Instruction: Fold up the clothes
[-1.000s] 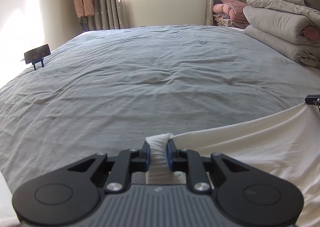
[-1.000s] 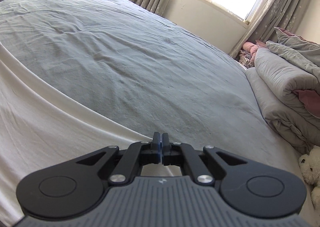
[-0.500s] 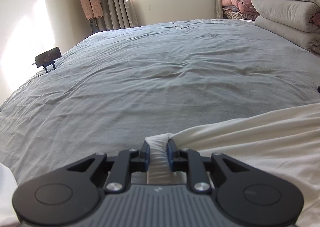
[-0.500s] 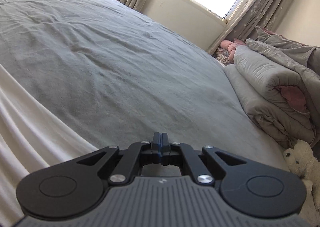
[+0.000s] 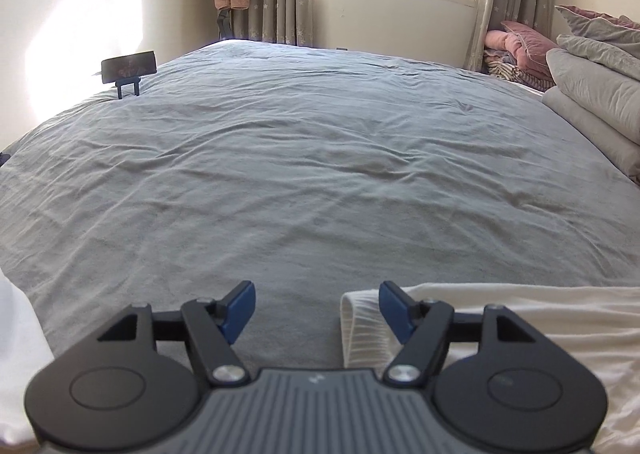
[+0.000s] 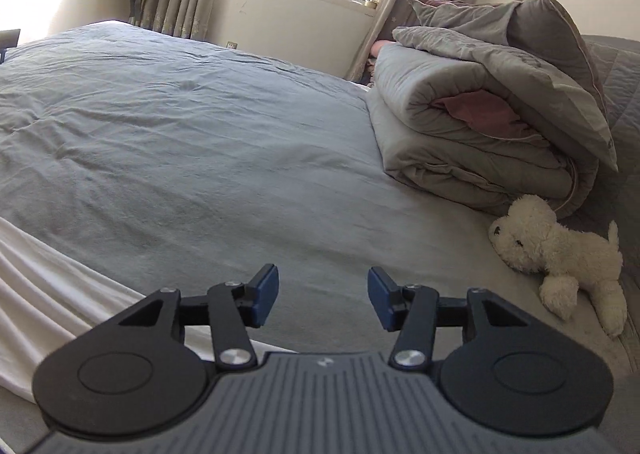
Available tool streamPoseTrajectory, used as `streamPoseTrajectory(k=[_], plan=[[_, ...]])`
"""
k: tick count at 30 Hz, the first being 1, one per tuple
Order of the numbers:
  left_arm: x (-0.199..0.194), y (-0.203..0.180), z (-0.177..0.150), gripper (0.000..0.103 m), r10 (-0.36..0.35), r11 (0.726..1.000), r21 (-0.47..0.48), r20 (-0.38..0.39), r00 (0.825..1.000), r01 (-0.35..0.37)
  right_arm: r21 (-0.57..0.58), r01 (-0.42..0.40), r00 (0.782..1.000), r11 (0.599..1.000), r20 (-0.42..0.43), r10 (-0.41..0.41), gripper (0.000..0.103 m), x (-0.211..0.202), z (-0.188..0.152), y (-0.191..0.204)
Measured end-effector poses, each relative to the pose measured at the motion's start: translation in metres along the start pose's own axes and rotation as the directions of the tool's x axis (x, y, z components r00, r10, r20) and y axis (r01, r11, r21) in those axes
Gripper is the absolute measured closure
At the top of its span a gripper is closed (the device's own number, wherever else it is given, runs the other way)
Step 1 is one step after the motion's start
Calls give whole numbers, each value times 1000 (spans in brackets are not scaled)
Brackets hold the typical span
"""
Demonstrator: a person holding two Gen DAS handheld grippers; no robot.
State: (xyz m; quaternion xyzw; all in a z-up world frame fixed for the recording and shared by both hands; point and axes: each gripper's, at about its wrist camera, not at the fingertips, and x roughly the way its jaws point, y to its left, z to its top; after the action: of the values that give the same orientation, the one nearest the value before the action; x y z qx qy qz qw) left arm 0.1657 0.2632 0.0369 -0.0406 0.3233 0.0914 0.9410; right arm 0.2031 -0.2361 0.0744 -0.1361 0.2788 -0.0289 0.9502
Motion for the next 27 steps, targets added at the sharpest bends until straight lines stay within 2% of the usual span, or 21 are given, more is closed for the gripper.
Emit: streamPoseTrajectory(k=[2, 4, 6, 9, 12, 13, 16, 18, 21, 22, 23, 24, 27], plan=[[-3, 4, 2, 33, 13, 1000, -3, 4, 1000, -13, 62, 21, 999, 998, -47, -18, 50, 2, -7, -37], [-7, 2, 5, 33, 16, 1000, 13, 19, 1000, -16, 76, 44, 995, 996, -93, -37, 50, 5, -19, -61], [-12, -3, 8, 33, -24, 999, 36, 32, 999, 23, 52, 63, 991, 997, -125, -56, 50, 8, -31, -75], [-9, -17, 5, 33, -100, 992, 77, -2, 995, 100, 20, 53, 985, 998, -165, -49, 50, 14, -47, -88], [1, -27, 0, 34, -83, 989, 118, -29, 996, 86, 1, 32, 986, 999, -166, -32, 60, 21, -52, -93], [4, -29, -2, 36, -83, 988, 125, -37, 996, 87, 3, 23, 986, 1000, -167, -22, 61, 24, -52, -95], [12, -29, -5, 58, -96, 988, 116, -56, 994, 102, -3, 5, 984, 1000, -177, -5, 62, 37, -48, -98], [16, -30, -6, 67, -102, 987, 115, -68, 992, 109, -12, -10, 975, 1000, -224, 7, 61, 52, -49, -102], [18, -34, -9, 79, -87, 982, 164, -56, 995, 95, -12, -32, 954, 999, -299, 27, 62, 70, -56, -105], [18, -35, -8, 88, -80, 980, 178, -54, 995, 88, -12, -42, 955, 999, -293, 37, 75, 70, -58, -105], [18, -36, -8, 89, -75, 979, 185, -54, 996, 84, -21, -51, 958, 998, -283, 43, 94, 68, -59, -104], [19, -35, -7, 90, -74, 980, 182, -53, 996, 82, -50, -28, 965, 998, -260, 14, 100, 64, -59, -103], [17, -36, -6, 93, -66, 980, 186, -42, 997, 73, -67, 36, 988, 997, -145, -45, 100, 45, -54, -106]])
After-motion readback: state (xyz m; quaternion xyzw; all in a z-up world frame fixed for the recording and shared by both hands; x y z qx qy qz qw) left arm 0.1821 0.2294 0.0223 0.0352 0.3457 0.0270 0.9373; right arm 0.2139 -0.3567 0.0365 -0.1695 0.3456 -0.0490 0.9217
